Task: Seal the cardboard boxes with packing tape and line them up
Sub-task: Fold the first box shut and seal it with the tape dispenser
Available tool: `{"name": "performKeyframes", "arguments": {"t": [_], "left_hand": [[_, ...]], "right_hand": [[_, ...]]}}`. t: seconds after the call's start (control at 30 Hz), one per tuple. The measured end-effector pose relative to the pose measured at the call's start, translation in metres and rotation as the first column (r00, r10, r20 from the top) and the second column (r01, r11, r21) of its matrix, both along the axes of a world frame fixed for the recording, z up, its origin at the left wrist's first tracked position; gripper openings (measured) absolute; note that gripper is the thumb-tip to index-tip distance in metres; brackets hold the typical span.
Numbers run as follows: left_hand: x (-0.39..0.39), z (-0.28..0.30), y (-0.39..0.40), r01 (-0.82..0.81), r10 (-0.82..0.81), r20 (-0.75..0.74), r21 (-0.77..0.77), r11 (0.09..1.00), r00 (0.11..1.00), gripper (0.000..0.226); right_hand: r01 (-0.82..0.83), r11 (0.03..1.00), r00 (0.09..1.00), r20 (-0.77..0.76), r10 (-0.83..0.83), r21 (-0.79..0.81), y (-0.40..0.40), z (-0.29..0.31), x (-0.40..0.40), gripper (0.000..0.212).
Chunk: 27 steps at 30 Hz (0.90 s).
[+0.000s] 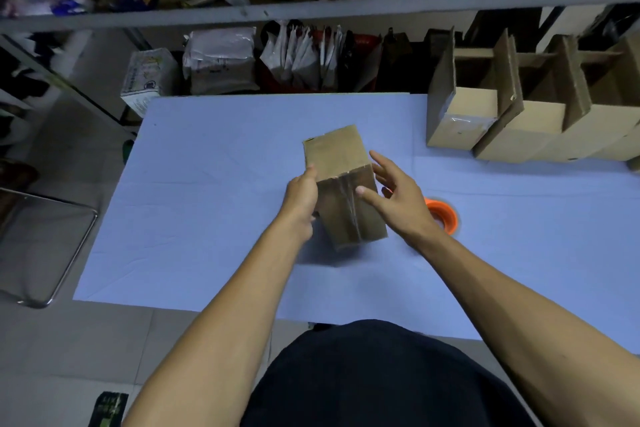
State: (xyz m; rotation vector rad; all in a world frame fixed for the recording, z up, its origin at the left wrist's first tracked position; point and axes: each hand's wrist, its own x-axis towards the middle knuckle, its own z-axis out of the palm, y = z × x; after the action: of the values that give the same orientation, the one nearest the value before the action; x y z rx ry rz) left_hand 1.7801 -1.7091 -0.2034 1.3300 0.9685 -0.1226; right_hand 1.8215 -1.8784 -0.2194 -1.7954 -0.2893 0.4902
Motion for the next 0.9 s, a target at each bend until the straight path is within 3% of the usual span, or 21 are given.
{"name": "performKeyframes", "arguments": {"t": [0.17,0.27,0.37,0.63,0.77,0.9], "left_hand": [[-0.003,0.010,0.015,0.202,-0.204,-0.043,-0.060,0.978,0.978,0.064],[-0.015,-0.011,-0.001,0.242,-0.242,0.010,-0.037,0.970,0.970,0.044],[-0.029,-0.041,-0.014,0.228,-0.227,0.038,-0.005,0.974,0.973,0.026],[-0.035,-0.069,-0.023,0.114,-0.116,0.092,0.030,0.993,0.989,0.028],[-0.058,-0.079,-0.019,0.077,-0.081,0.150,0.030,0.997,0.985,0.056],[-0.071,-0.083,-0.029,0.153,-0.157,0.198,0.039,0.988,0.967,0.058]], "right_hand": [[0.077,0.990,0.990,0.125,-0.062,-0.116,0.013,0.007,0.009,0.036],[0.101,0.968,0.991,0.104,-0.079,-0.230,0.018,-0.006,0.008,0.026],[0.070,0.960,0.996,-0.036,-0.083,-0.271,0.017,-0.028,-0.004,0.023],[-0.022,0.980,0.969,-0.246,-0.029,-0.199,0.007,-0.047,-0.014,0.045],[-0.061,0.990,0.952,-0.306,0.020,-0.126,-0.009,-0.056,-0.032,0.064],[-0.059,0.991,0.937,-0.349,0.013,-0.120,-0.010,-0.064,-0.041,0.061]]}}
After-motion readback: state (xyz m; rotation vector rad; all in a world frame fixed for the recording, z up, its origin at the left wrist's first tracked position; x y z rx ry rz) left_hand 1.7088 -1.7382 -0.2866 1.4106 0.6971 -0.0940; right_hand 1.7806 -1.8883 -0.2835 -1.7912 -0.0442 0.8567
